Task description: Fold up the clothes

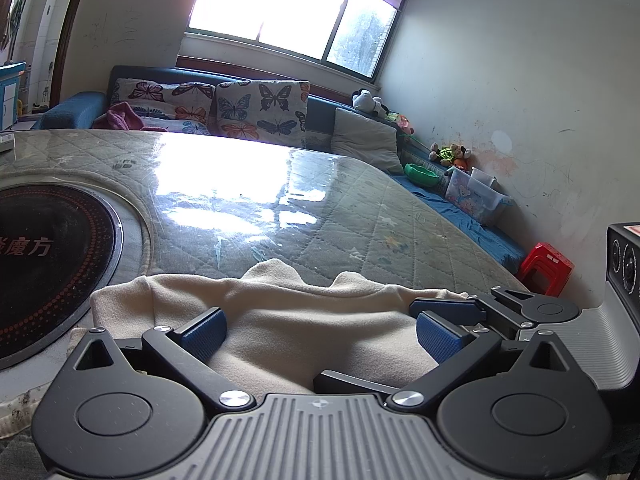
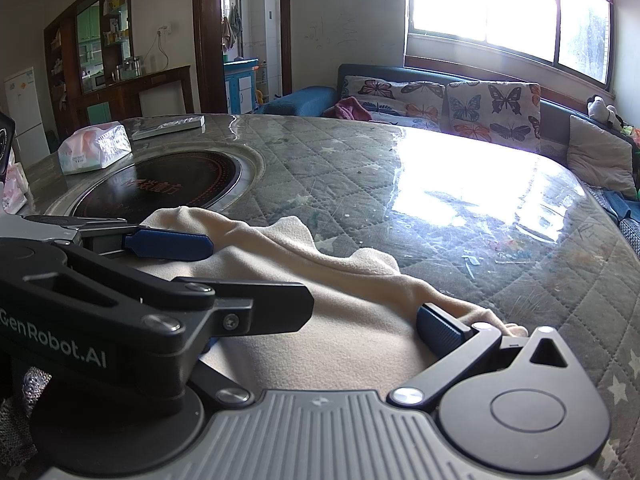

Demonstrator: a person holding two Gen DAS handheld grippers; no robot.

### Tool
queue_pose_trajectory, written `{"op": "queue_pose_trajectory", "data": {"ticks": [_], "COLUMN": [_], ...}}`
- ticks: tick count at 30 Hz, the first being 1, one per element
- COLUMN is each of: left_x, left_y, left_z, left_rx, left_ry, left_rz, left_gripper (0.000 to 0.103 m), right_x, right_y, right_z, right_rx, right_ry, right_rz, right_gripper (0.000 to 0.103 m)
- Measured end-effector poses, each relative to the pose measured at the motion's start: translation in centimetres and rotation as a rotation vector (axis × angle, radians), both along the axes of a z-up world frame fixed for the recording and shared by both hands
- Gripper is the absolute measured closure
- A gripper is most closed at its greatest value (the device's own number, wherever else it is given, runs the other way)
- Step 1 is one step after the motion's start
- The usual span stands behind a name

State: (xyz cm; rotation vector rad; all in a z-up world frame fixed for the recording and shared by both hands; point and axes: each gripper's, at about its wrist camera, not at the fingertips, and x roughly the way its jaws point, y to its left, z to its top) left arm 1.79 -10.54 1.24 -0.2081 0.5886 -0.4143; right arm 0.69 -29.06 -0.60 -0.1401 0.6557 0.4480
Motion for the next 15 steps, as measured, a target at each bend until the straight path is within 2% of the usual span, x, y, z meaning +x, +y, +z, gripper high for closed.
{"op": "queue_pose_trajectory", "data": {"ticks": [15], "left_x": [-0.2], "left_y": [-0.1], "left_z": [0.5], "left_rx": [0.014], "left_ry": [-0.002], "left_rz": [-0.006], "left_gripper": [0.000], "right_x": [-1.2], "right_y": [-1.0], "right_z": [0.9], "right_rx": [0.009], "right_ry": [-0.007], "right_rz": [0.017], "right_gripper": [0.000]}}
